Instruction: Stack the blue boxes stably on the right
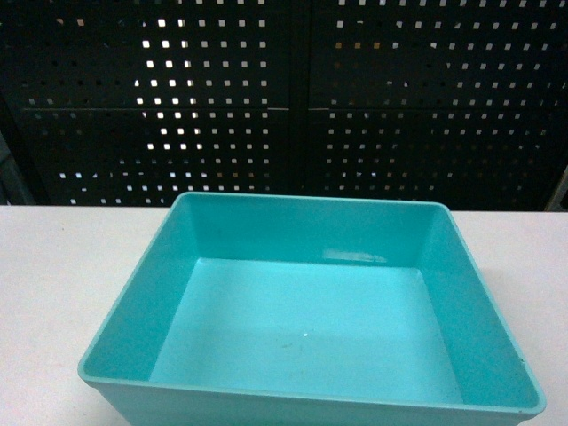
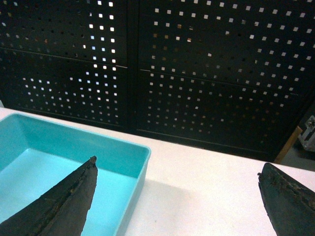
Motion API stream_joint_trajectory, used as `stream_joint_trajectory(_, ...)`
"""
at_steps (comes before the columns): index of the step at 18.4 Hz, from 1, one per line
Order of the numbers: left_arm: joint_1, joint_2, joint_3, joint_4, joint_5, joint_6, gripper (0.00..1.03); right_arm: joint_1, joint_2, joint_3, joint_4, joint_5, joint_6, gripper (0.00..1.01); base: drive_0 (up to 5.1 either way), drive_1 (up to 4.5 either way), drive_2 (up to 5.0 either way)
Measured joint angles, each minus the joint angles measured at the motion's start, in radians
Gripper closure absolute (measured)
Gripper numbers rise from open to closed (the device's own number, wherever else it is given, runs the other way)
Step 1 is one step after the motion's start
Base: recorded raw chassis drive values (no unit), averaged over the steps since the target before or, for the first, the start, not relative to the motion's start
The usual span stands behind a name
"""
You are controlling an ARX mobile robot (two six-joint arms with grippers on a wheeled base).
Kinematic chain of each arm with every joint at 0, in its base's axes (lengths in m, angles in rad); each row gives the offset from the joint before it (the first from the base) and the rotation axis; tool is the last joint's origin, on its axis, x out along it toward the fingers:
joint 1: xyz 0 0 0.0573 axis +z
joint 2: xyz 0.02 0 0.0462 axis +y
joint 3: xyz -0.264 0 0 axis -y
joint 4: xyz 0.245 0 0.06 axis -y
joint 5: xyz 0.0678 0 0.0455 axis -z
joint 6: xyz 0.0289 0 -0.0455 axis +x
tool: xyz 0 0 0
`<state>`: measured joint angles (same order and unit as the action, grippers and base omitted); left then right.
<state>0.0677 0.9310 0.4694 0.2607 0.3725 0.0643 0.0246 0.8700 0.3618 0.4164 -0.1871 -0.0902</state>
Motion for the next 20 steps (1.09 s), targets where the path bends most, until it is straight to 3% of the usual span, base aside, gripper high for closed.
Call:
stream_joint_trajectory(4, -0.072, 0.189, 0.139, -0.031, -0.049, -0.008, 0.05, 0.109, 0.162, 0.130, -0.006, 0.067, 0.003, 0.03, 0.0, 0.00, 0.0)
stream_joint_trajectory(8, -0.124, 0.355, 0.305, -0.151, -0.068, 0.008, 0.05, 0.153, 0.343, 0.258, -0.045, 0.087, -0.026, 0.03, 0.0, 0.00, 0.0)
stream_joint_trajectory(10, -0.126, 0.455, 0.358, -0.192, -0.110, 0.024, 0.05, 0.162, 0.418, 0.306, -0.088, 0.087, -0.054, 0.03, 0.0, 0.00, 0.0)
stream_joint_trajectory(14, -0.133, 0.570, 0.408, -0.243, -0.116, 0.050, 0.05, 0.178, 0.566, 0.337, -0.141, 0.093, -0.069, 0.03, 0.0, 0.00, 0.0)
stream_joint_trajectory(20, -0.204, 0.661, 0.401, -0.200, -0.215, 0.051, 0.05, 0.152, 0.718, 0.318, -0.111, 0.111, -0.122, 0.03, 0.0, 0.00, 0.0)
